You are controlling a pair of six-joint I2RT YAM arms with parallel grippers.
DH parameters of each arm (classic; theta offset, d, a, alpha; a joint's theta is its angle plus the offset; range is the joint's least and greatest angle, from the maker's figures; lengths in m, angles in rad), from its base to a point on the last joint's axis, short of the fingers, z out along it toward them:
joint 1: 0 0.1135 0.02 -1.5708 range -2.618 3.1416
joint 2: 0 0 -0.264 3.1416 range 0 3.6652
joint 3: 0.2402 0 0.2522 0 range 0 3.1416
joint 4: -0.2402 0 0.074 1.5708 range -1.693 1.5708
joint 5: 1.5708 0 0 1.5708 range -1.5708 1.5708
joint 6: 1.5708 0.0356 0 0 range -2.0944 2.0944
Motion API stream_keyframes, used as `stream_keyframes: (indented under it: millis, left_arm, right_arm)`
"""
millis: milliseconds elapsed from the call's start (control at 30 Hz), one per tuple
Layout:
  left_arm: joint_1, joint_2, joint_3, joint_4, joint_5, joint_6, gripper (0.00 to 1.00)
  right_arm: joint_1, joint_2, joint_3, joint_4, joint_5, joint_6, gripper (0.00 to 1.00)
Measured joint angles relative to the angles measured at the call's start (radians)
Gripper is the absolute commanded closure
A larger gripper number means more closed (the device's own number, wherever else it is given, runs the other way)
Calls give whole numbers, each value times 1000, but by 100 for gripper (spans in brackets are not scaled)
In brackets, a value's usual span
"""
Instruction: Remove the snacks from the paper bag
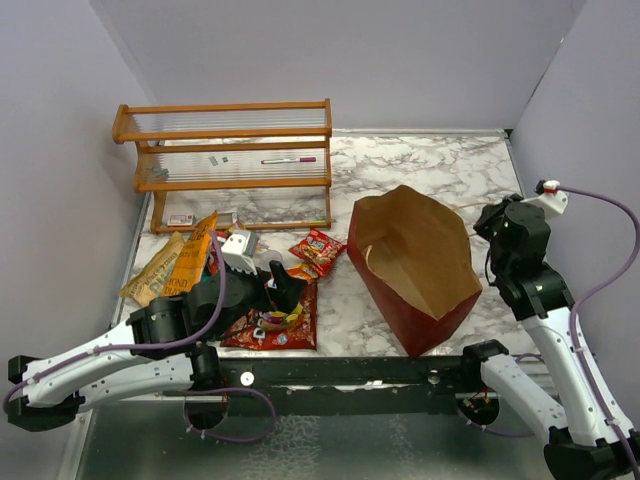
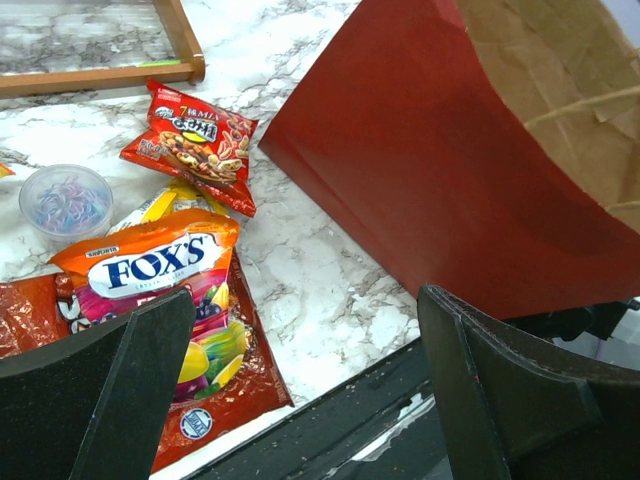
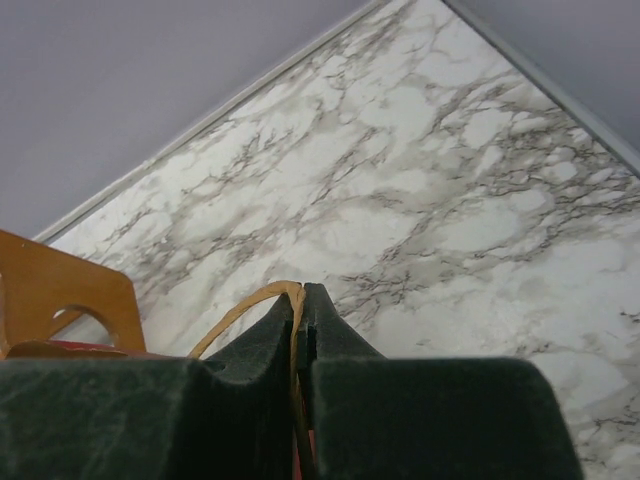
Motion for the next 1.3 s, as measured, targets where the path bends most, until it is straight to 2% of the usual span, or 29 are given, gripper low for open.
stream_keyframes:
  millis: [533,600,733,800,933,1067,1200,1300]
  left_arm:
    - [0,78,2,13,17,19,2]
    - [0,83,2,18,17,22,1]
    - [0,99,2,32,17,32,1]
    - [0,110,2,37,16,40,1]
    - [0,131,2,66,1,85,1]
    - [11,176,20,119,-59,182,1]
    - [104,286,121,186,-70,299,1]
    - [239,383,233,232,-14,375,1]
  right_arm:
    - [0,-143,-95,-42,192,-53,95]
    - [0,-165,-105,-48,200,-53,93]
    - [0,-182,-113,-56,202,-57,79]
    - [0,-185,-112,-56,201,-71,63]
    - [0,-184,-87,-56,183,-130,23]
    - [0,-173,16,-63,137,-201,1]
    - [0,-170,135,-63,76,-280,1]
    - [0,-164,216,-64,21,-341,1]
